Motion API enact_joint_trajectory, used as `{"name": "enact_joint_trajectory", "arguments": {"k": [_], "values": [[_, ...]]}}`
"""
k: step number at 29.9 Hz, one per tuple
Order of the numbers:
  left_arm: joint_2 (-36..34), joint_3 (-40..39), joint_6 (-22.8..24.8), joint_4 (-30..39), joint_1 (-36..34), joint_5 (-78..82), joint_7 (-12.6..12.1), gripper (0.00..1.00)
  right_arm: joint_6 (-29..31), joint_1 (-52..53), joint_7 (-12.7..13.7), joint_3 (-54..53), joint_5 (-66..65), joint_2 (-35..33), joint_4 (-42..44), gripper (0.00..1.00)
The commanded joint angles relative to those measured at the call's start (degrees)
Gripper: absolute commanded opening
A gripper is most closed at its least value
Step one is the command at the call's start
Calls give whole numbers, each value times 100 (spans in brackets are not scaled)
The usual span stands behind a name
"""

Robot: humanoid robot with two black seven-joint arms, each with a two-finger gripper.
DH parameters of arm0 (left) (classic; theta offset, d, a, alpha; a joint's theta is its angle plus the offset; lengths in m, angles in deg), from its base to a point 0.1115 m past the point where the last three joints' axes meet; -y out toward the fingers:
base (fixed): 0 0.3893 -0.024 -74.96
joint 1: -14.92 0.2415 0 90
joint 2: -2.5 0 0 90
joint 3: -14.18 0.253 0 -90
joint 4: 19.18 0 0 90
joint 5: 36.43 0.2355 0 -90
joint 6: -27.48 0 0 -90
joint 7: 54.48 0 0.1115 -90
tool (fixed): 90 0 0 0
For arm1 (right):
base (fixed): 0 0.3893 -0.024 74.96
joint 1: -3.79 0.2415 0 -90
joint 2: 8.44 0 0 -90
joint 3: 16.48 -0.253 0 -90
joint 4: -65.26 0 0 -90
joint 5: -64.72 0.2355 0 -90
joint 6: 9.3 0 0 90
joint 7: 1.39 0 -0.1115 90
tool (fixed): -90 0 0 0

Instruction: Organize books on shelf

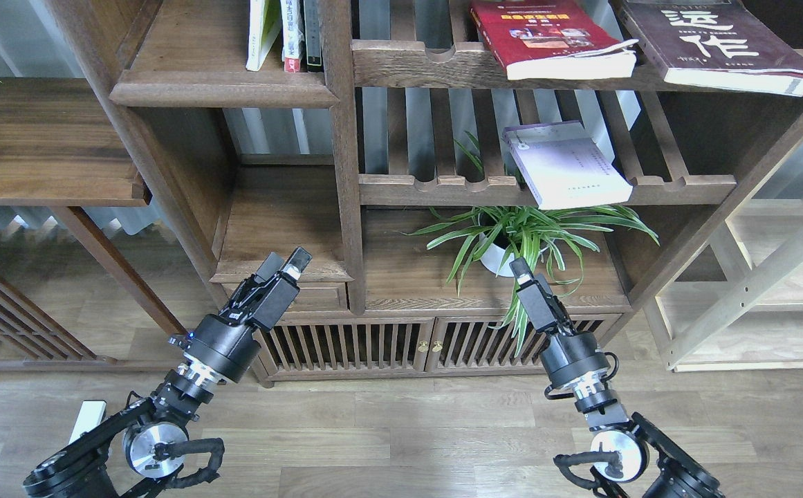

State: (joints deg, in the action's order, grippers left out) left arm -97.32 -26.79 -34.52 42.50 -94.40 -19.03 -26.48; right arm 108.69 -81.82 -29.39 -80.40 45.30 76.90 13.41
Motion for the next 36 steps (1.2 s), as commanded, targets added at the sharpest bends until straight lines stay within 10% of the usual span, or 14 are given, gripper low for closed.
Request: {"name": "enact_joint_trajectory", "arguments": {"k": [1, 36], "values": [[-2, 1, 0, 2, 16, 0, 0, 99, 0, -9, 0, 11, 0, 0, 0, 100], [7, 1, 0, 37, 24, 0, 0, 99, 0, -9, 0, -7, 0, 79, 26, 100]]}}
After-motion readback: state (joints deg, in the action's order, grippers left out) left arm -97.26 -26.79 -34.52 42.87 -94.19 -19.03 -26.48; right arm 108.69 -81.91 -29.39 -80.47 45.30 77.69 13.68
